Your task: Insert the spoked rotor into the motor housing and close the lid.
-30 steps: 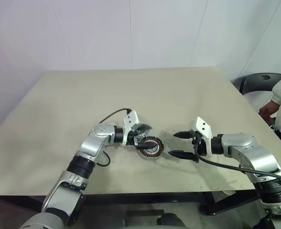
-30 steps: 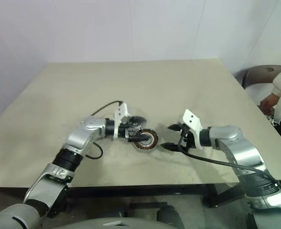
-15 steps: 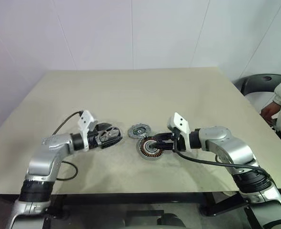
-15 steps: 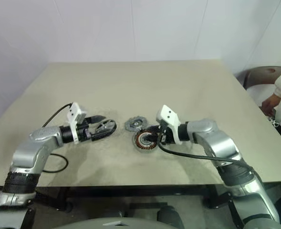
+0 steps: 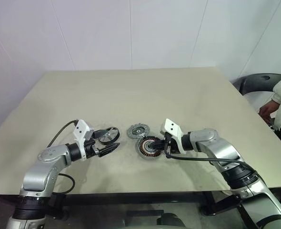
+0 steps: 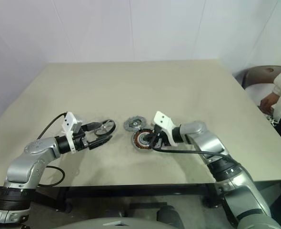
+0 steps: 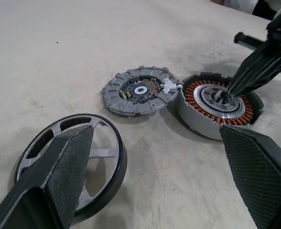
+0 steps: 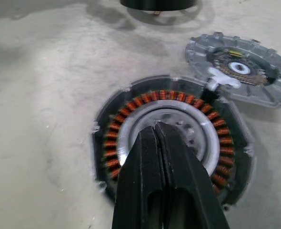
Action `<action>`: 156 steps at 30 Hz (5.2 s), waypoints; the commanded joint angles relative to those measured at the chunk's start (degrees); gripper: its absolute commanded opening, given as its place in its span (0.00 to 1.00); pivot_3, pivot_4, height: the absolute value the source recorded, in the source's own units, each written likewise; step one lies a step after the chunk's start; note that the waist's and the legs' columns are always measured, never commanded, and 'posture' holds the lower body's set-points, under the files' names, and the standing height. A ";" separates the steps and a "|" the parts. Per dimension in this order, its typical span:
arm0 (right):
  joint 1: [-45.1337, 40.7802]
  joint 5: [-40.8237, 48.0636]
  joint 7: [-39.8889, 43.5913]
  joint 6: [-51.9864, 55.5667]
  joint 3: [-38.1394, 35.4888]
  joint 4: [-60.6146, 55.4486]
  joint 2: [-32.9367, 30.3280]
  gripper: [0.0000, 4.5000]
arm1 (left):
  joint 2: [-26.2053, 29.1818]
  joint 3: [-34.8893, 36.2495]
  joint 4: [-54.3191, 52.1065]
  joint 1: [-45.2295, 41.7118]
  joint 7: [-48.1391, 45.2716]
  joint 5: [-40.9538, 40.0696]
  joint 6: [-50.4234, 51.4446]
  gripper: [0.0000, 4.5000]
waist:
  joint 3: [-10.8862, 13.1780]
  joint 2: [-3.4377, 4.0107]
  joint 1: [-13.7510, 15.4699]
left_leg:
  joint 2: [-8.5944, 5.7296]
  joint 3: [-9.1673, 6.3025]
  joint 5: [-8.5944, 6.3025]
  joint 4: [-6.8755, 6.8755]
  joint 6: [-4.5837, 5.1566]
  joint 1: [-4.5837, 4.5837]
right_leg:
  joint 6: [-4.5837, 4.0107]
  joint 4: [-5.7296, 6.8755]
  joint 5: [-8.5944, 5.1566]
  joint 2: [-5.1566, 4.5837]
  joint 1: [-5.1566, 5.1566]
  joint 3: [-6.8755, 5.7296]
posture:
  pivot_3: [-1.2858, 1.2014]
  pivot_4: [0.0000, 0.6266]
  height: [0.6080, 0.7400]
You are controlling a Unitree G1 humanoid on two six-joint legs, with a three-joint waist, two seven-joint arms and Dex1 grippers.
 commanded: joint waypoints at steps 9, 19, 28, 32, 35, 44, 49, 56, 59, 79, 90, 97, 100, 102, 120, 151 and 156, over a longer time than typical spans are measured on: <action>-0.78 -3.31 -1.27 -3.64 -0.25 4.76 1.54 0.01 | 0.13 0.93 0.63 -0.47 0.33 -1.29 -3.07 1.00 | -0.01 0.01 -0.03 | 0.00 0.01 0.02 0.00 -0.04 0.06 | -0.03 0.07 0.02 0.01 0.01 0.01 | 0.52 0.00 1.00; -2.88 2.50 -2.14 -1.43 -6.86 2.30 5.78 0.01 | 0.22 0.50 1.19 -0.06 0.41 -1.10 -4.29 1.00 | -0.01 0.01 -0.08 | 0.00 0.02 0.07 0.00 -0.13 0.07 | -0.05 0.35 0.02 0.04 -0.06 0.05 | 0.52 0.00 1.00; -1.12 -1.39 -0.54 -2.73 -2.41 4.00 4.09 0.01 | 0.16 0.52 0.22 0.47 1.02 -1.43 -4.06 1.00 | 0.00 0.03 -0.03 | 0.00 0.02 0.07 -0.01 -0.13 0.06 | -0.05 0.35 0.02 0.04 -0.12 0.05 | 0.52 0.00 1.00; -0.17 -5.33 -0.81 -5.02 0.38 7.59 3.24 0.01 | 0.29 0.54 0.20 0.47 1.09 -1.42 -3.97 1.00 | -0.01 0.07 -0.03 | -0.01 0.04 0.07 0.00 -0.13 0.06 | -0.05 0.35 0.02 0.02 -0.12 0.06 | 0.52 0.00 1.00; -1.22 -5.11 -1.29 -5.12 -0.53 8.85 4.08 0.01 | 0.51 0.50 0.40 0.23 1.08 -1.32 -4.04 1.00 | -0.02 0.06 -0.03 | 0.00 0.04 0.07 0.00 -0.13 0.19 | -0.05 0.35 0.02 0.05 -0.03 0.07 | 0.52 0.00 1.00; -4.13 2.87 -2.41 -1.33 -9.61 4.74 7.35 0.01 | 0.88 1.01 0.45 -0.05 1.76 -1.38 -4.14 1.00 | -0.01 0.07 -0.08 | 0.00 0.03 0.09 -0.01 -0.16 0.14 | -0.06 0.43 0.02 0.06 -0.10 0.08 | 0.52 0.00 1.00; -1.15 1.48 -0.01 -0.79 -6.07 3.52 5.90 0.01 | 0.99 1.05 0.49 -0.30 1.64 -1.59 -4.01 1.00 | -0.01 0.06 -0.04 | 0.01 0.03 0.09 -0.08 -0.15 0.10 | -0.07 0.42 0.01 0.05 -0.15 0.08 | 0.52 0.00 1.00; -0.06 -5.09 -1.66 -0.53 -0.23 9.10 4.12 0.01 | 1.23 1.22 0.35 -0.17 1.67 -1.77 -3.79 1.00 | -0.02 0.08 -0.11 | 0.01 0.07 0.09 -0.07 -0.16 0.28 | -0.07 0.43 0.01 0.06 -0.02 0.10 | 0.52 0.00 1.00; -0.74 -3.10 -1.59 -1.66 -2.75 7.83 5.16 0.01 | 1.26 1.36 0.27 -0.05 1.78 -1.70 -4.03 1.00 | -0.01 0.07 -0.01 | 0.01 0.07 0.09 -0.07 -0.15 0.54 | -0.07 0.42 0.01 0.07 0.26 0.10 | 0.52 0.00 1.00; 3.08 5.33 4.30 3.22 -11.55 -3.86 -6.66 0.01 | 1.41 8.73 -0.56 3.94 6.87 -4.19 -3.33 1.00 | 0.14 0.16 -0.04 | 0.04 0.07 0.09 -0.21 -0.15 -0.08 | -0.07 0.28 0.01 0.02 -0.13 0.13 | 0.52 0.00 1.00; 7.39 8.78 7.28 4.98 -14.10 -8.00 -12.44 0.49 | 3.21 12.03 -0.81 6.83 7.69 -4.18 -3.44 1.00 | 0.16 0.13 0.26 | 0.05 0.07 0.08 -0.18 -0.14 -0.06 | -0.07 0.26 0.01 -0.01 -0.07 0.12 | 0.52 0.00 1.00; 9.56 11.78 10.68 6.95 -15.61 -11.51 -17.85 1.00 | 4.67 11.66 -0.84 6.28 8.17 -4.22 -1.52 1.00 | 0.17 0.13 0.18 | 0.06 0.08 0.08 -0.19 -0.13 -0.07 | -0.07 0.24 0.01 0.00 -0.07 0.12 | 0.52 0.00 1.00; 10.56 11.33 10.65 5.83 -15.49 -11.84 -18.73 1.00 | 6.10 9.68 -0.73 5.61 6.89 -1.88 -3.55 1.00 | 0.19 0.10 0.22 | 0.06 0.08 0.08 -0.19 -0.13 -0.05 | -0.07 0.24 0.01 0.01 -0.04 0.11 | 0.52 0.00 1.00; 11.22 11.10 10.25 5.30 -15.61 -11.86 -18.71 1.00 | 6.56 7.94 -1.09 5.66 7.12 -0.11 -3.96 1.00 | 0.19 0.11 0.24 | 0.05 0.08 0.08 -0.19 -0.13 -0.06 | -0.07 0.22 0.01 0.01 -0.04 0.10 | 0.52 0.00 1.00; 12.51 10.35 7.86 3.41 -14.96 -12.00 -17.93 1.00 | -5.90 15.04 2.67 6.22 15.44 -17.52 11.56 1.00 | 0.18 0.03 1.07 | 0.10 0.05 -0.02 -0.20 0.05 -0.08 | -0.01 -0.15 0.04 -0.03 -0.01 0.06 | 0.52 0.00 1.00; 14.77 10.93 6.53 3.21 -19.08 -9.94 -18.73 1.00 | -3.79 8.64 8.15 -0.70 13.38 -20.14 18.28 1.00 | 0.16 0.05 1.43 | 0.00 0.11 0.02 -0.16 -0.04 -0.07 | 0.00 -0.24 0.06 -0.01 -0.02 0.05 | 0.52 0.00 1.00; 15.16 14.04 6.52 6.72 -25.04 -5.15 -19.59 1.00 | -0.15 4.33 7.90 1.42 5.62 -9.62 1.37 1.00 | 0.16 0.04 1.58 | 0.01 0.17 0.03 -0.17 -0.05 -0.07 | -0.02 -0.32 0.06 -0.02 0.01 0.09 | 0.52 0.00 1.00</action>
